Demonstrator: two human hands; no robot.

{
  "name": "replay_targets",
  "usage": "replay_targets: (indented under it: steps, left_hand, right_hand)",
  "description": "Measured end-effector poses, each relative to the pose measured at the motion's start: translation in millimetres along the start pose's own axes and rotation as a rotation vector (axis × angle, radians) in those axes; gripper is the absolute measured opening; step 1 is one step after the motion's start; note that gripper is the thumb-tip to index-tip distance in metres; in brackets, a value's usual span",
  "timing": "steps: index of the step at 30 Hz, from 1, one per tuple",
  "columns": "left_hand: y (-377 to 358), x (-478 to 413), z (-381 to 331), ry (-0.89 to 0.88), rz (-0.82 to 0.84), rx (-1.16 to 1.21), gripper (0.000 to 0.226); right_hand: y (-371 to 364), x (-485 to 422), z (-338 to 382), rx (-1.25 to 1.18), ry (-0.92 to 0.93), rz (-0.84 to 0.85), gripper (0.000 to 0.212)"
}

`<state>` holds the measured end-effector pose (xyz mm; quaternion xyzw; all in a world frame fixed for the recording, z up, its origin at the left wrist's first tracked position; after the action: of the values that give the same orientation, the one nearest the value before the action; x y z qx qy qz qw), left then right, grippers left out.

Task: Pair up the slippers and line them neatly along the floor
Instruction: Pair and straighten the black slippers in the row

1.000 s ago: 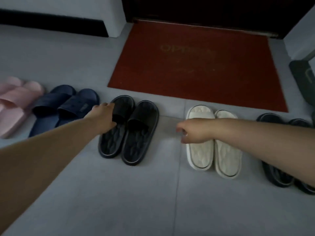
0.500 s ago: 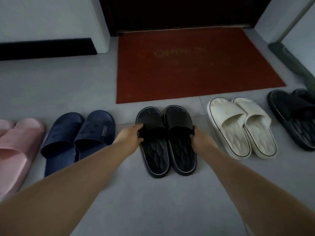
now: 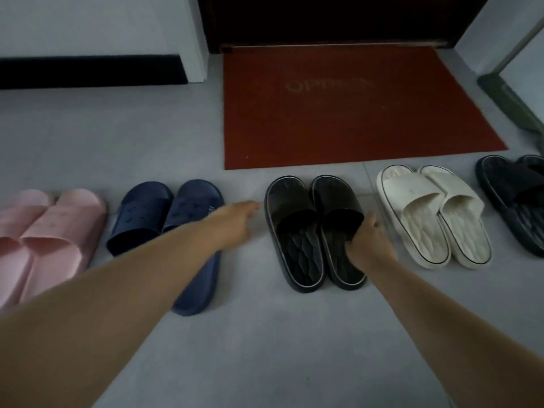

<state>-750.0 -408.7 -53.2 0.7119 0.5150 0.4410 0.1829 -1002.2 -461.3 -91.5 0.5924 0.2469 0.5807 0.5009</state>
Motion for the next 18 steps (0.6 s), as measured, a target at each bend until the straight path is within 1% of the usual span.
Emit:
replay_targets:
  steps: [2,4,5,7,9,11,14,18]
  left_hand:
    - [35.7,21.1,29.0,0.007,-0.092,-0.053,0.047]
    - [62.3,45.3,71.1,0.064,-0.217,-0.164,0.04]
    - [69.6,58.3,95.2,0.116,-0.252,-0.222,0.044]
    - [71.6,82.2,143.0,0.253,-0.222,-0.259,0.061]
    - [62.6,98.0,178.5,0.312,-0.15,-0.139,0.077]
    - [51.3,103.8,199.4,0.293,-0.152,0.001,0.081]
    - [45.3,102.3,209.3,0.268,-0.272,0.046,0.072]
    - [42.5,95.9,204.4,0.291,-0.387,0.109,0.059]
  right_hand:
    - [-4.5,33.2,24.0,-0.044,0.145,0.013,0.067]
    - [-14.7,64.0,53.5,-0.001,0.305,0.111,0.055]
    - [-22.0,76.7,68.7,0.032,0.368,0.169,0.05]
    - [-39.5,98.5,97.1,0.072,0.455,0.277,0.046]
    - [-54.1,118.2,125.4,0.076,0.488,0.343,0.048]
    - [-67.3,130.8,152.4,0.066,0.501,0.375,0.048]
    - [-81.7,139.5,181.1,0.094,0.504,0.449,0.045]
    - [-86.2,134.6,195.4,0.201,0.471,0.477,0.056]
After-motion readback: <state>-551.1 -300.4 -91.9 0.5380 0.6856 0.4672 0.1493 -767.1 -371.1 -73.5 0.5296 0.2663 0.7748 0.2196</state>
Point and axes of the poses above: each hand's wrist, its own x-axis away from the middle knuckle, its own y-axis out of the back of the hand, z = x × y, the point moved 3 cm from there along -x, towards the middle knuckle, and after that the axes turned 8 degrees about -y, right-handed, at the moved point
